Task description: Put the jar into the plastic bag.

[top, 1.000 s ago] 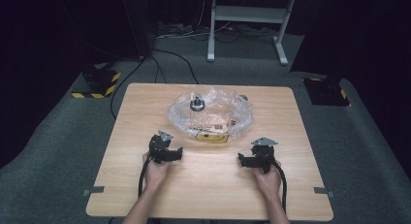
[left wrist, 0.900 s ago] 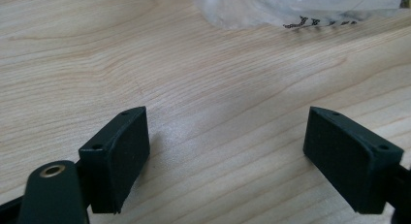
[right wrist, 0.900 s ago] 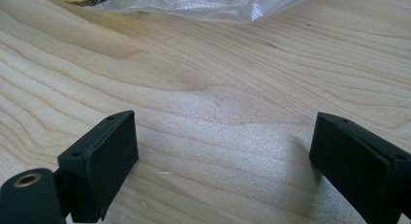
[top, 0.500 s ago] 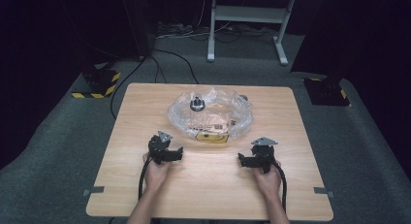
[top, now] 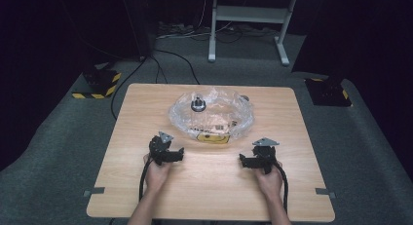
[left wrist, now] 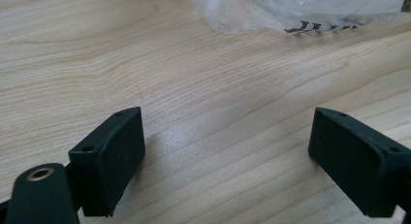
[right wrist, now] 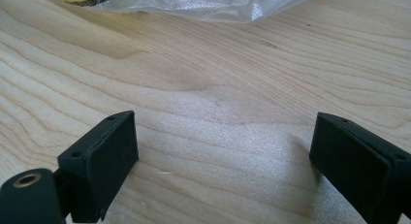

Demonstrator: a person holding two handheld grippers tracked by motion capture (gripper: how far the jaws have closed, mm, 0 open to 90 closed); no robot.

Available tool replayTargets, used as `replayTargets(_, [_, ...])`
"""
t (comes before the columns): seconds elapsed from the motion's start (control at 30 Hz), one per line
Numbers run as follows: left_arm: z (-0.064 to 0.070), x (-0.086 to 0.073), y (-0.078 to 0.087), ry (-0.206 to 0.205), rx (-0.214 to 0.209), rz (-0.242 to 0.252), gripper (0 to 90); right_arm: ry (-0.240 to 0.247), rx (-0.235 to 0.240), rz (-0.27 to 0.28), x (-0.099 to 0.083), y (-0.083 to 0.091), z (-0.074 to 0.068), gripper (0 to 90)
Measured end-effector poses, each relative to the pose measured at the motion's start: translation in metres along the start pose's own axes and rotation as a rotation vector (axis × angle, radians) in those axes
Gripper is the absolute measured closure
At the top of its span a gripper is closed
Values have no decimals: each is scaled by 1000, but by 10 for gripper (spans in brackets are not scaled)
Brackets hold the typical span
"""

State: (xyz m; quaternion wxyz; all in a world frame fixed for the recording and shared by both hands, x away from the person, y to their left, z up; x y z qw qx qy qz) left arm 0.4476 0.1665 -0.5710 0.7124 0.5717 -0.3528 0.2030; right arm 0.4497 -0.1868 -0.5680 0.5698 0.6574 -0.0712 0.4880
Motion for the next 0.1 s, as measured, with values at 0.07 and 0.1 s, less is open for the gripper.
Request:
replayTargets(0.07, [0,0,0,0,0,0,134,0,0,0,0,0,0,98])
replayTargets(0.1, [0,0,0,0,0,0,134,0,0,0,0,0,0,98])
Point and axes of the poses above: each handheld gripper's, and its own axes: y roughly backward along the jaws, x roughly out of its top, z roughly to its right, the point moved 3 cm from there along -y, roughly forward along the jaws, and after that the axes turned 8 degrees about y, right-handed, at the moved point
